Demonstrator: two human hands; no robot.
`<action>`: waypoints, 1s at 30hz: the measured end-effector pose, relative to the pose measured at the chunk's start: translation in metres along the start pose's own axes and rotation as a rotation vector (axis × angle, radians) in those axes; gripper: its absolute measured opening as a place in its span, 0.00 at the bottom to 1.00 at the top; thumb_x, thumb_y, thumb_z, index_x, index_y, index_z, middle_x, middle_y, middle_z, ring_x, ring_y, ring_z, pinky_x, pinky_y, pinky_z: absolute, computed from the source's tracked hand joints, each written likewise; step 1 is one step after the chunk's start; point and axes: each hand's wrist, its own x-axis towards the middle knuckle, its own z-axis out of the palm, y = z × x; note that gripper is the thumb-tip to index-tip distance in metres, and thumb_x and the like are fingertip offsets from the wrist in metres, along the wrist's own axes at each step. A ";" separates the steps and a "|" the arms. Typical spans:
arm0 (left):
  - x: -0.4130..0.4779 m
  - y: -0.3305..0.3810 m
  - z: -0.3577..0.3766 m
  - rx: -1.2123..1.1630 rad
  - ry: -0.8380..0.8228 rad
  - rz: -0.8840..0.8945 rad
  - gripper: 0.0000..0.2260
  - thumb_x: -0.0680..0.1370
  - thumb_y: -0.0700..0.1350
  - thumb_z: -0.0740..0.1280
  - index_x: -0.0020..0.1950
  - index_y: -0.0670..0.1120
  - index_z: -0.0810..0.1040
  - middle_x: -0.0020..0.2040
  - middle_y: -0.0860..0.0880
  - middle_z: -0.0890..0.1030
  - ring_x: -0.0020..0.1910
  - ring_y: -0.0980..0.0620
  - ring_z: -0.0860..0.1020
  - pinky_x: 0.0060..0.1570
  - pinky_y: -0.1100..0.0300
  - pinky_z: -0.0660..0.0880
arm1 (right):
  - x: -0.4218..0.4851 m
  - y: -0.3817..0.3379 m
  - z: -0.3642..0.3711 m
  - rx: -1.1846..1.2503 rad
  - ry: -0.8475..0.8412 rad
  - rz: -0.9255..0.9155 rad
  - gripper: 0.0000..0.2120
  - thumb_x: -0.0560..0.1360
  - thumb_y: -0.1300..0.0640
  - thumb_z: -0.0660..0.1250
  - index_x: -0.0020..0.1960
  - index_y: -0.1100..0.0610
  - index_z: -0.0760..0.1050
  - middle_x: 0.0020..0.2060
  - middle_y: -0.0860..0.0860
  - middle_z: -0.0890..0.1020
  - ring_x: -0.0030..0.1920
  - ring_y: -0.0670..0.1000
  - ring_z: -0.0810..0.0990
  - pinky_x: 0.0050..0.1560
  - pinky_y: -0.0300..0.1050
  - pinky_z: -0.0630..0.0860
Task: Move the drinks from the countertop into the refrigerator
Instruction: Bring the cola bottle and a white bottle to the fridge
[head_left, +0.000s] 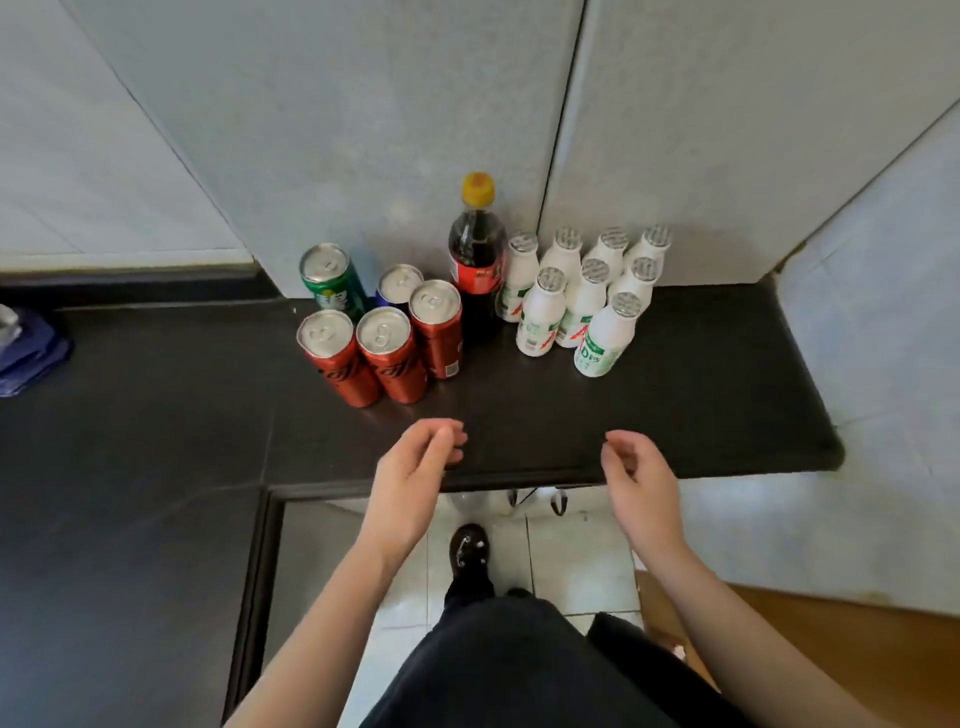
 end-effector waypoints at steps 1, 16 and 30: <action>0.011 0.018 -0.002 -0.002 -0.003 0.083 0.09 0.81 0.44 0.59 0.50 0.52 0.79 0.47 0.54 0.83 0.45 0.59 0.80 0.45 0.69 0.74 | 0.010 -0.012 -0.002 0.015 0.062 -0.011 0.11 0.78 0.56 0.63 0.60 0.52 0.74 0.50 0.44 0.77 0.49 0.41 0.76 0.50 0.36 0.72; 0.151 0.115 0.015 0.084 0.141 0.396 0.15 0.77 0.44 0.66 0.62 0.51 0.68 0.57 0.59 0.74 0.57 0.68 0.72 0.52 0.73 0.69 | 0.091 -0.085 0.006 -0.093 0.349 -0.154 0.24 0.76 0.52 0.66 0.69 0.57 0.66 0.62 0.51 0.73 0.62 0.49 0.72 0.63 0.48 0.72; 0.164 0.117 0.026 0.379 0.184 0.399 0.05 0.79 0.49 0.64 0.48 0.53 0.67 0.37 0.60 0.72 0.36 0.71 0.72 0.35 0.79 0.65 | 0.102 -0.069 -0.006 -0.285 0.214 -0.299 0.21 0.76 0.47 0.63 0.63 0.60 0.73 0.54 0.54 0.78 0.56 0.51 0.76 0.56 0.44 0.72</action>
